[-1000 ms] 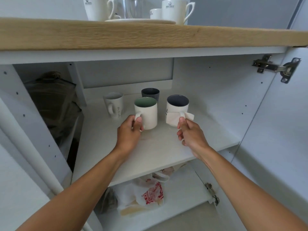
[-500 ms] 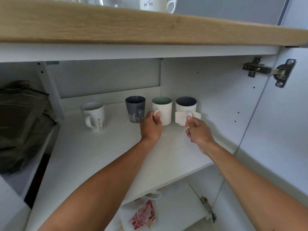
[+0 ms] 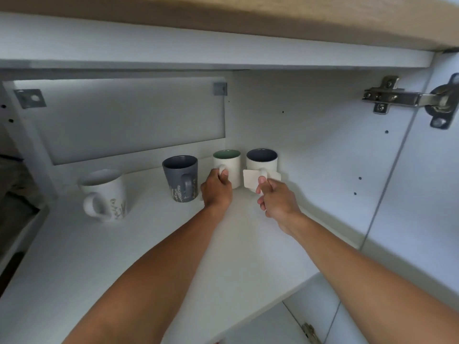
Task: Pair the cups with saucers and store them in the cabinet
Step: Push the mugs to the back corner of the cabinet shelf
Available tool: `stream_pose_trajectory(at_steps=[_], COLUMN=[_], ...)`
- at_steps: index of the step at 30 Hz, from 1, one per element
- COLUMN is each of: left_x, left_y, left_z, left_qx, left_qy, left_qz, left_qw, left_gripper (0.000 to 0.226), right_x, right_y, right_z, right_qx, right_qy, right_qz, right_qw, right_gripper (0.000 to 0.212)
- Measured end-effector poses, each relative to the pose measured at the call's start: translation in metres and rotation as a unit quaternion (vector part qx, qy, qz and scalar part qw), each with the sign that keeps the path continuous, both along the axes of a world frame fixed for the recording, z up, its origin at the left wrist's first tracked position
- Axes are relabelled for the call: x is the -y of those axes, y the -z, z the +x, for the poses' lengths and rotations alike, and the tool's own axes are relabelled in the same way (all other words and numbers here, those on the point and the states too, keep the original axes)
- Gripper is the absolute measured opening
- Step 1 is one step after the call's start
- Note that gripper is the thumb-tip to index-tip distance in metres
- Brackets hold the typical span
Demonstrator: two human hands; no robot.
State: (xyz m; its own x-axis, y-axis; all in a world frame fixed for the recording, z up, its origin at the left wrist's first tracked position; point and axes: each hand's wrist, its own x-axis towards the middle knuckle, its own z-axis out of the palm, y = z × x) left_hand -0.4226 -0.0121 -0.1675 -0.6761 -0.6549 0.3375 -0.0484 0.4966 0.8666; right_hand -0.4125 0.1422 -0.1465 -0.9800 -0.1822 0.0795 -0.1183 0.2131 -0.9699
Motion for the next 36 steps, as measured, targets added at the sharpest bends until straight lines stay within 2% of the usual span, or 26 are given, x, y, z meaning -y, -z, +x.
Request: stream_pose_trajectory(at_steps=[16, 23, 25, 27, 31, 36], left_x=[0.024, 0.023, 0.026, 0.026, 0.010, 0.001], left_y=[-0.013, -0.011, -0.004, 0.000, -0.010, -0.003], left_z=[-0.040, -0.025, -0.021, -0.011, 0.030, 0.085], left_qx=[0.050, 0.076, 0.084, 0.084, 0.093, 0.091], left_qy=[0.016, 0.027, 0.036, 0.050, 0.098, 0.141], left_qz=[-0.039, -0.077, -0.060, -0.047, -0.062, -0.072], left_qw=[0.998, 0.994, 0.994, 0.994, 0.989, 0.983], left_gripper=[0.030, 0.023, 0.030, 0.037, 0.035, 0.046], right_x=[0.031, 0.030, 0.023, 0.014, -0.008, -0.028], right_y=[0.009, 0.005, 0.002, 0.003, 0.002, 0.000], right_z=[-0.031, -0.030, -0.027, -0.026, -0.018, 0.008], right_qx=[-0.022, -0.020, -0.014, -0.039, -0.104, -0.149], right_qy=[0.013, -0.005, -0.017, -0.023, -0.037, -0.076], right_qz=[0.011, 0.057, 0.072, 0.107, 0.261, 0.362], right_qw=[1.000, 0.998, 0.997, 0.993, 0.959, 0.917], right_gripper=[0.044, 0.043, 0.043, 0.046, 0.063, 0.071])
